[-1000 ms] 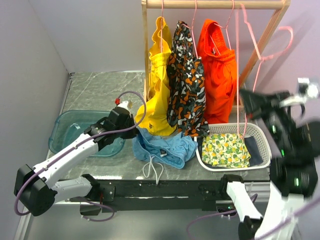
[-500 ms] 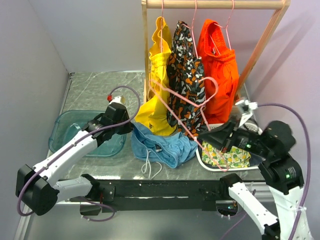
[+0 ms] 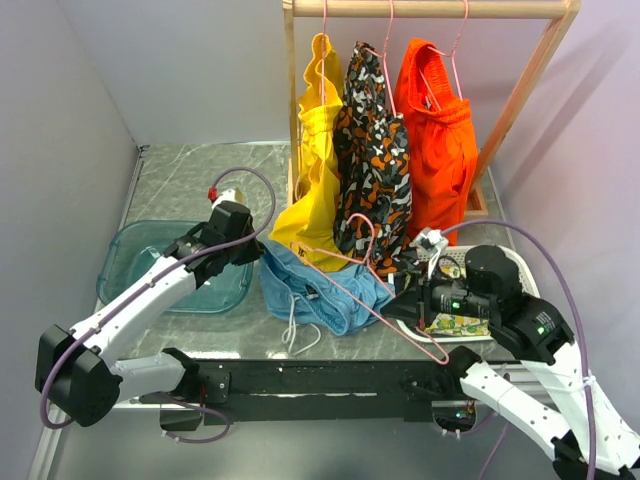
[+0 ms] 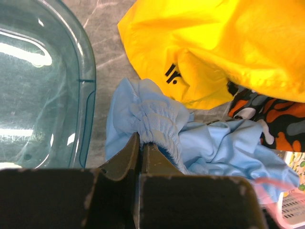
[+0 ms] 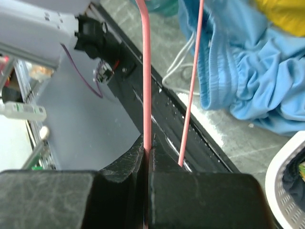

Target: Place the shorts on the hanger

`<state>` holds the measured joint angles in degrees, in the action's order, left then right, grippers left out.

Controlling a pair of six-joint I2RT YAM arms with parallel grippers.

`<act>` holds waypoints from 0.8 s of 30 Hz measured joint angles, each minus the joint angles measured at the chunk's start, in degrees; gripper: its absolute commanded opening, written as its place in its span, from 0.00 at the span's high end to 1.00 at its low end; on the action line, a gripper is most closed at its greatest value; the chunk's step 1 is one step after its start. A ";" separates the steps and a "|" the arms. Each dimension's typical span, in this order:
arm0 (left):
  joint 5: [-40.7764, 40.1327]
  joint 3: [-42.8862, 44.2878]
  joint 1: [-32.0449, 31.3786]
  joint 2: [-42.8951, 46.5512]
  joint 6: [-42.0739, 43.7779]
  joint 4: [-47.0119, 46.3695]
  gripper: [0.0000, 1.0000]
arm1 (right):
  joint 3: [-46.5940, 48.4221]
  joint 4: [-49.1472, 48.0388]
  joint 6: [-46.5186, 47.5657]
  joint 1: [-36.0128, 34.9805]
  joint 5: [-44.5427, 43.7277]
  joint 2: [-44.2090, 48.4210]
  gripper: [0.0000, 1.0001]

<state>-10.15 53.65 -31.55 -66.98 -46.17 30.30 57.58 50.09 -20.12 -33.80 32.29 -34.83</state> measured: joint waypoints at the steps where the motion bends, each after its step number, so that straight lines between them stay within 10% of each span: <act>1: -0.04 0.24 0.00 0.00 0.02 0.02 0.99 | -0.37 0.07 0.02 -0.79 -0.37 0.00 1.00; 24: 2.80 1.90 0.02 5.49 3.69 2.03 0.99 | -7.30 -16.22 -8.92 -24.33 -21.35 -8.74 1.00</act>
<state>-7.35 55.55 -31.53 -61.49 -42.48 32.34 50.28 33.87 -29.04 -58.13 10.94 -43.57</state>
